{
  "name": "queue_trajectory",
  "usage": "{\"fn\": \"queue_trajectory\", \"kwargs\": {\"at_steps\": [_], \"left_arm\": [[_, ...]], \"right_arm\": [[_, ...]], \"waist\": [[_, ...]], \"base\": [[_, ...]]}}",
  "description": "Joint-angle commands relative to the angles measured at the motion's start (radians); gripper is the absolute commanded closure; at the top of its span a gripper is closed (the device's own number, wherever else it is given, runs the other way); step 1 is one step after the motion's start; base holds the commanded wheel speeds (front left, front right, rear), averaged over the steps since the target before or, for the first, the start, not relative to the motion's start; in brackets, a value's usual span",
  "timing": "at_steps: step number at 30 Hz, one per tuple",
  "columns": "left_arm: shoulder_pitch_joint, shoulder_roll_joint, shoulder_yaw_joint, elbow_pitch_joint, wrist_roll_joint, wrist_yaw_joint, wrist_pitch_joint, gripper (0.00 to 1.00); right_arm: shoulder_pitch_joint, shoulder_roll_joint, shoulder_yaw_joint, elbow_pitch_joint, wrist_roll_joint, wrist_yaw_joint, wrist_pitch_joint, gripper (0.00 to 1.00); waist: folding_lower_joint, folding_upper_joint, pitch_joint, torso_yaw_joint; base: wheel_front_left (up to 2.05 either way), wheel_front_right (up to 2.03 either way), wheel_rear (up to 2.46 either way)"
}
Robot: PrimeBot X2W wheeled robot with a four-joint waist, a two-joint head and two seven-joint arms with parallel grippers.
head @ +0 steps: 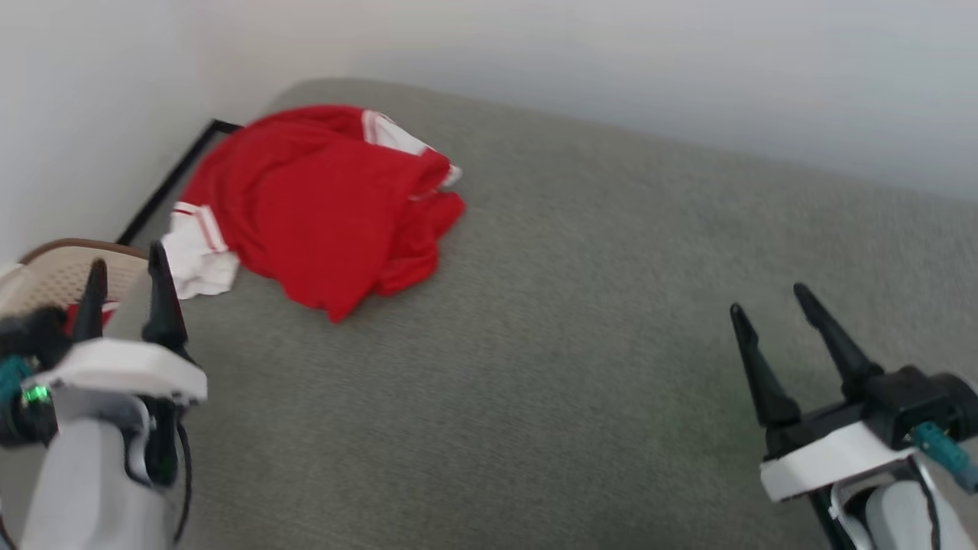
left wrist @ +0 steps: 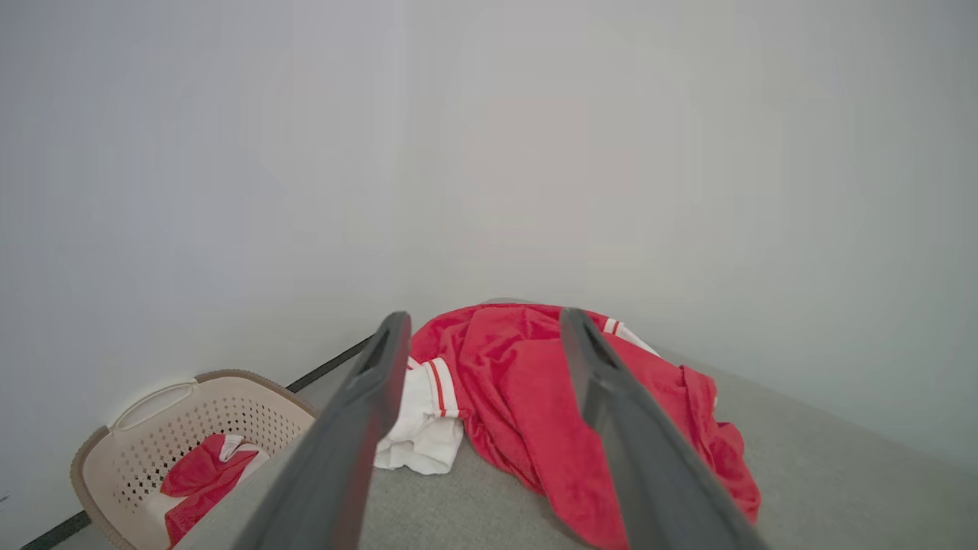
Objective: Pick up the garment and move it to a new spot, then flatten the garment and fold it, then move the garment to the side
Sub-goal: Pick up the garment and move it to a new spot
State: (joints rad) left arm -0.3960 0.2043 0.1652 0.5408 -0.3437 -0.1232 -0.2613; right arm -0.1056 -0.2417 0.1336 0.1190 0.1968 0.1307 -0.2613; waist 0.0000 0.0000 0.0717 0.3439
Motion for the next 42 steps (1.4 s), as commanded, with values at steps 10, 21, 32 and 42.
{"fn": "queue_trajectory", "kwargs": {"at_steps": [10, 21, 32, 42], "left_arm": [[-0.286, 0.127, -0.11, 0.246, -0.087, -0.007, 0.01, 0.0], [-0.52, 0.237, -0.238, 0.473, -0.176, -0.007, 0.104, 0.0], [-0.676, 0.269, -0.26, 0.69, -0.212, -0.004, 0.315, 0.0], [-0.648, 0.224, -0.271, 0.774, -0.246, 0.088, 0.711, 0.0]], "right_arm": [[-0.085, -0.032, 0.0, -0.034, -0.024, 0.0, -0.006, 0.0], [-0.14, -0.042, -0.018, -0.065, -0.034, 0.0, -0.006, 0.0], [-0.158, -0.048, -0.045, -0.107, -0.044, 0.0, -0.006, 0.0], [-0.169, -0.043, -0.045, -0.127, -0.054, 0.0, -0.004, 0.0]], "waist": [[0.0, 0.0, 0.188, -0.147], [0.0, 0.0, 0.34, -0.237], [0.0, 0.0, 0.446, -0.269], [0.0, 0.0, 0.498, -0.276]], "base": [[0.0, 0.0, 0.0], [0.0, 0.0, 0.0], [0.0, 0.0, 0.0], [0.0, 0.0, 0.0]]}}
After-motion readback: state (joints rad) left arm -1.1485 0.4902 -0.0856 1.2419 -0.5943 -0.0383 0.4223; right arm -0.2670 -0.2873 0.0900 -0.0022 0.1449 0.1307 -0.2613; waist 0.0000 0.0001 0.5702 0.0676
